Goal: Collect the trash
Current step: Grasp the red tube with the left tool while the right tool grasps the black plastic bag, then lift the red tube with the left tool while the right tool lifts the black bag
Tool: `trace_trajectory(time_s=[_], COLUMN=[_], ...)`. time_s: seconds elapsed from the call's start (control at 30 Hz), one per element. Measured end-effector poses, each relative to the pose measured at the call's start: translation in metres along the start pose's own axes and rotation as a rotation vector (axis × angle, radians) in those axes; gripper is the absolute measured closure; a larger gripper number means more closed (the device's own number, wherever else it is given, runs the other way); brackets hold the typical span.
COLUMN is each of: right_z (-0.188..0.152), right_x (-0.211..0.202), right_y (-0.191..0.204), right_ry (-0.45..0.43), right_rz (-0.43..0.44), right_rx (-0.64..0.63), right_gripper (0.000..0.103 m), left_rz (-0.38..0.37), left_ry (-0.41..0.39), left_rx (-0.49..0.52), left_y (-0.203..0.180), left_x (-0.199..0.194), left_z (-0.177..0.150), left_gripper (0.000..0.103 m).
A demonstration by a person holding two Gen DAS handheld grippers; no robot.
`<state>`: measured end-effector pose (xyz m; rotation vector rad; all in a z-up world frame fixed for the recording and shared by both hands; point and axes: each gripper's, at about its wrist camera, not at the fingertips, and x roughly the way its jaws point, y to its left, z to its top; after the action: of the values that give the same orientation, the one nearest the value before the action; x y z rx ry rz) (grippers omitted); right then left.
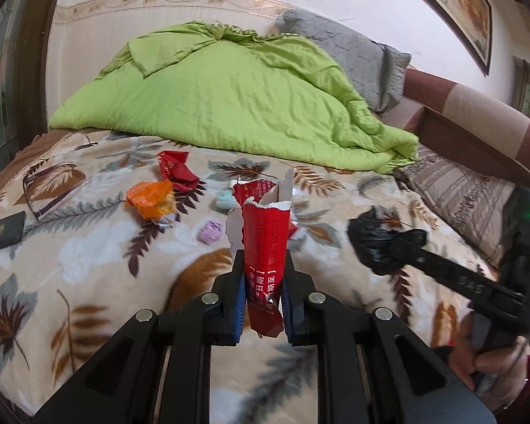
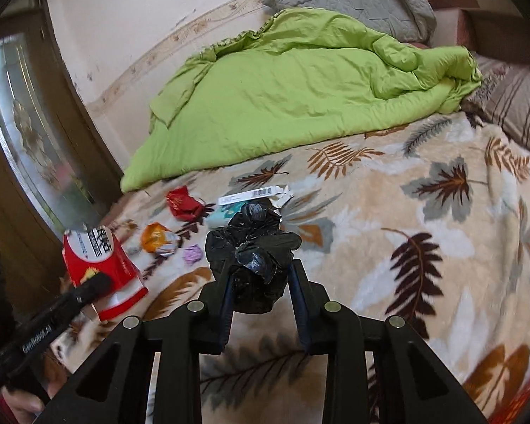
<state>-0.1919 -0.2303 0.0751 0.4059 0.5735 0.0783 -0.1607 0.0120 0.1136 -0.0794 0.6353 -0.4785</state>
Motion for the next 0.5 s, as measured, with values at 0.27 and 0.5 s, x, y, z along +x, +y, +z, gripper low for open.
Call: trace_trajectory(time_s=[0.27, 0.5], right_z=[-0.026, -0.033], right_x=[-0.04, -0.083], right_y=[0.002, -0.001], right_ry=[-0.02, -0.077], right_rz=[0.017, 0.009], right_rx=[0.018, 0.066], right_gripper=[0.072, 0.072], left_rz=[-0.033, -0.085], left_ry=[-0.057, -0.111], left_rx=[0.062, 0.103], left_y=[-0.046, -0.076], left_x=[-0.062, -0.106], left_z=[-0.003, 0.01], left_gripper=[0.087, 0.087])
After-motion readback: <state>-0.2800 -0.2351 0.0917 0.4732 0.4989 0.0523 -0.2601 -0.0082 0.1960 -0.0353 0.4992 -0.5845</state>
